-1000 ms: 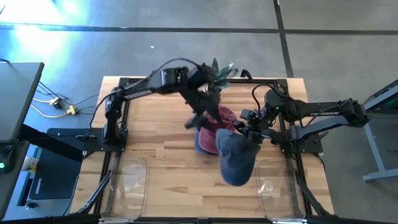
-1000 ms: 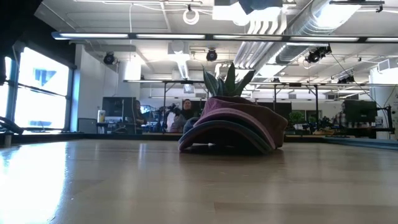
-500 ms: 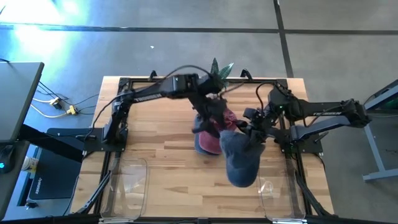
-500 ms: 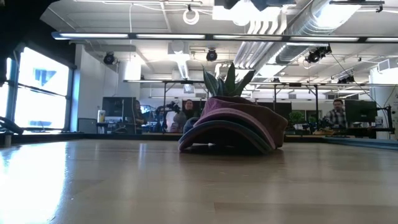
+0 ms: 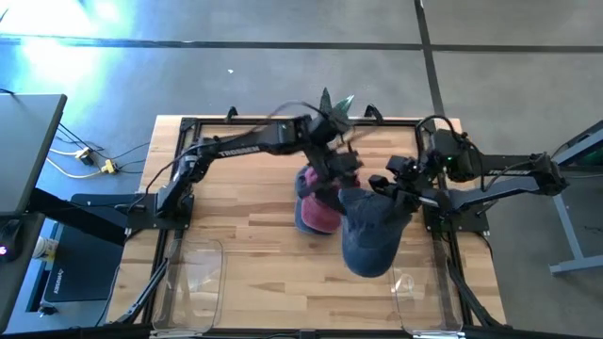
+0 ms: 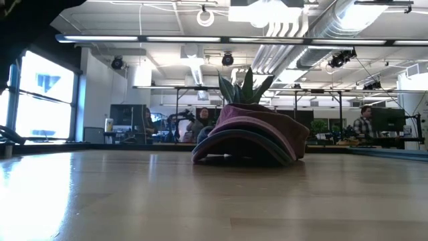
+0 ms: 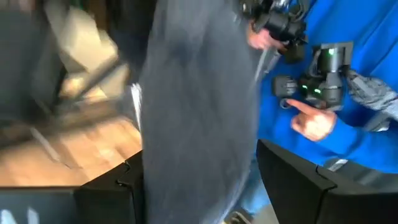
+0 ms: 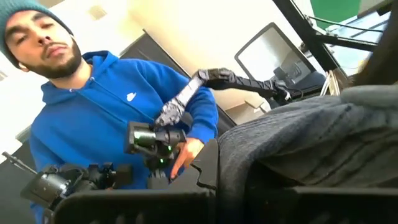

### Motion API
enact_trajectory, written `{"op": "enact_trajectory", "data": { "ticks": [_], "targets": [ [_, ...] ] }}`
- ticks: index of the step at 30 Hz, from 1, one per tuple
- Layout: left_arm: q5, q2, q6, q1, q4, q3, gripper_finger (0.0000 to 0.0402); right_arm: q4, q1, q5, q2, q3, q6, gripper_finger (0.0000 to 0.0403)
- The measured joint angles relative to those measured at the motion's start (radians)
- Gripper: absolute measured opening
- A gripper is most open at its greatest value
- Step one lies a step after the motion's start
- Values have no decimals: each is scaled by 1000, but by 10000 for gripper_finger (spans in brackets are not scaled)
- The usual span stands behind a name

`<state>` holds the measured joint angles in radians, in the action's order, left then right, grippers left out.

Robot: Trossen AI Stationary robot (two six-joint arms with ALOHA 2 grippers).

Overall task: Pick & Place hat
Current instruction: Put the blue cap into the right transparent bin

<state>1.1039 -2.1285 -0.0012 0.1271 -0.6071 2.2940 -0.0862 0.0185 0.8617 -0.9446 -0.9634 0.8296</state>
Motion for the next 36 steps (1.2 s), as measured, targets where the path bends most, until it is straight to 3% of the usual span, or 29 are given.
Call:
{"op": "enact_trajectory", "data": {
  "ticks": [8,12,18,22,26,30,36],
  "targets": [
    [51,-6,-60,-55,56,0,220,97,0,-49,69,0,-5,1],
    [32,20,-72,-79,59,0,163,183,0,-72,96,0,-36,2],
    [66,33,-82,-97,60,1,21,213,-10,-67,111,0,-18,3],
    [75,46,-83,-87,66,0,18,221,-34,-60,113,0,-41,3],
    [80,76,-87,-67,64,3,6,225,-44,-125,93,0,-44,12],
    [91,70,-122,-55,48,0,4,231,-39,-136,74,1,-45,51],
    [87,71,-163,-56,43,0,5,232,71,-57,73,2,-49,161]
  ]
}}
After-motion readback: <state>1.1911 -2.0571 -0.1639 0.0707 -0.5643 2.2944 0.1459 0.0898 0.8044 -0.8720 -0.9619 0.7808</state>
